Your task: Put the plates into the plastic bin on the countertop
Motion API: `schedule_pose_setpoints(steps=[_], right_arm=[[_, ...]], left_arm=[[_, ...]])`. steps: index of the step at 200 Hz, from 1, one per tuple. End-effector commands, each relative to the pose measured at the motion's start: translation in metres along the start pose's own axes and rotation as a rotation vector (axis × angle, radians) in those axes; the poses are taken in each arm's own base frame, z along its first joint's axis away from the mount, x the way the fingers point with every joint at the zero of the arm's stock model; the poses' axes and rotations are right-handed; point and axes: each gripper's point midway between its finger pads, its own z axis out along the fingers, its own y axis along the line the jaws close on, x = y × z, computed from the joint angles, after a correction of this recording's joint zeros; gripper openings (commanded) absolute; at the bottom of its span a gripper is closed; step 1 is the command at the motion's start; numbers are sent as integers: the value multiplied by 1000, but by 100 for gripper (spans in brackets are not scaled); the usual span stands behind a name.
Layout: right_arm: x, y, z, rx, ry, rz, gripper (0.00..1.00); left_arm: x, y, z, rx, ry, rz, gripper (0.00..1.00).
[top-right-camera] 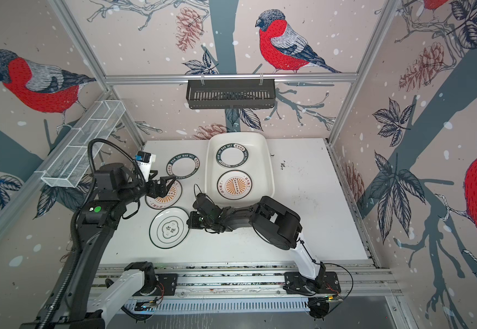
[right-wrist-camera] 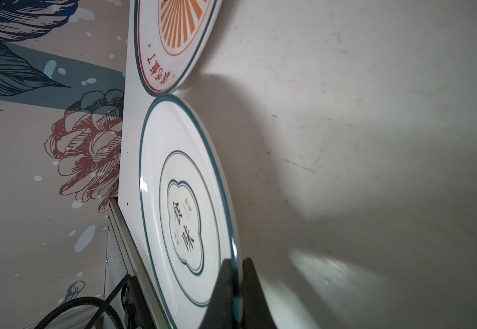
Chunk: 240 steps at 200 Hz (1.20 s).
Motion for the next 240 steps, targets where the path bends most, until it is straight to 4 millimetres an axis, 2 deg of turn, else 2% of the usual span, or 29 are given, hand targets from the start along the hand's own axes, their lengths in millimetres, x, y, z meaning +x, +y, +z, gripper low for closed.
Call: schedule_pose_setpoints(steps=[1, 58, 196, 240], right_arm=[[4, -6, -3, 34, 9, -8, 3], [-3, 13, -10, -19, -14, -27, 2], [-8, 41, -20, -106, -34, -58, 2], [-14, 52, -28, -125, -49, -71, 2]], left_arm=[[-12, -2, -3, 8, -43, 11, 88], [-17, -2, -5, 6, -53, 14, 88], [-20, -2, -6, 5, -57, 9, 88], [-28, -4, -10, 5, -73, 16, 88]])
